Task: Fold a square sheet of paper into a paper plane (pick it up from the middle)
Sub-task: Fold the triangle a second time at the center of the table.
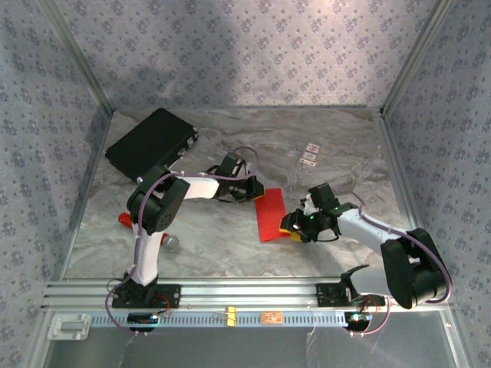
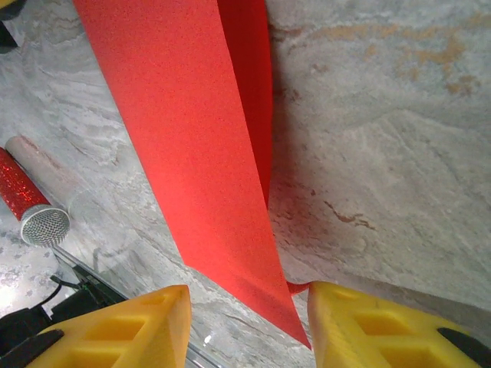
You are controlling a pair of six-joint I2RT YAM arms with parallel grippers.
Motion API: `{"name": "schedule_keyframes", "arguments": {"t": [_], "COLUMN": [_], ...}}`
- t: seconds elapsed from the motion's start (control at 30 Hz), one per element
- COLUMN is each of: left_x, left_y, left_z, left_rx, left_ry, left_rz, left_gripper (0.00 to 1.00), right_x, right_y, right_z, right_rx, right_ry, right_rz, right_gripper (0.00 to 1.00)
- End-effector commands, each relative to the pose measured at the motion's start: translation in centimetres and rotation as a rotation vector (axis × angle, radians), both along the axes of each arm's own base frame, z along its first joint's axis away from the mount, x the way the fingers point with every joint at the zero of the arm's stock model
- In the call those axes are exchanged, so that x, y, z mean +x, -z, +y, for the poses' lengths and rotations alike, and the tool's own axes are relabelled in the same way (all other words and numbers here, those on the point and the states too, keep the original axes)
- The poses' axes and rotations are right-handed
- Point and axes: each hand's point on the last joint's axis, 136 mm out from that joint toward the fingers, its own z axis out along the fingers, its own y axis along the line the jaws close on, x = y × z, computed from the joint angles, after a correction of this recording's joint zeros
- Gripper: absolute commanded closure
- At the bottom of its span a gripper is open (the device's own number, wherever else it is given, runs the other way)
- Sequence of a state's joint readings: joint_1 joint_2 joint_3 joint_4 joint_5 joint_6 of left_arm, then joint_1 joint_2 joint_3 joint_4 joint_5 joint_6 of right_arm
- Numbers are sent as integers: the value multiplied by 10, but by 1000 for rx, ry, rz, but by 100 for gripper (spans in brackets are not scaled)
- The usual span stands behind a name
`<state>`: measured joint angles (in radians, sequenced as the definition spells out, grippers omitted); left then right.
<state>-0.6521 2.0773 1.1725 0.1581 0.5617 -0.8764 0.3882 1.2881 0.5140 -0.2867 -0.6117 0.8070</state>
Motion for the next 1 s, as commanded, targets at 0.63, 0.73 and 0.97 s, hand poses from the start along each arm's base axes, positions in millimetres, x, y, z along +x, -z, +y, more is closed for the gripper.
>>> {"name": "schedule_keyframes", "arguments": {"t": [0.63, 0.73, 0.97], "left_x": [-21, -22, -21], "left_y": [38, 37, 34], "left_z": [19, 17, 15], "left_rx": [105, 99, 87], "left_ry": [-11, -5, 1], "left_rz": [118, 119, 116], "left_gripper": [88, 88, 88], "right_x": [10, 18, 30], "right_y": [-20, -19, -14], "right_z": [14, 16, 18], "right_rx": [42, 55, 90], "right_ry": [-31, -19, -14], "right_rz": [-59, -72, -73], "right_gripper": [53, 53, 53]}}
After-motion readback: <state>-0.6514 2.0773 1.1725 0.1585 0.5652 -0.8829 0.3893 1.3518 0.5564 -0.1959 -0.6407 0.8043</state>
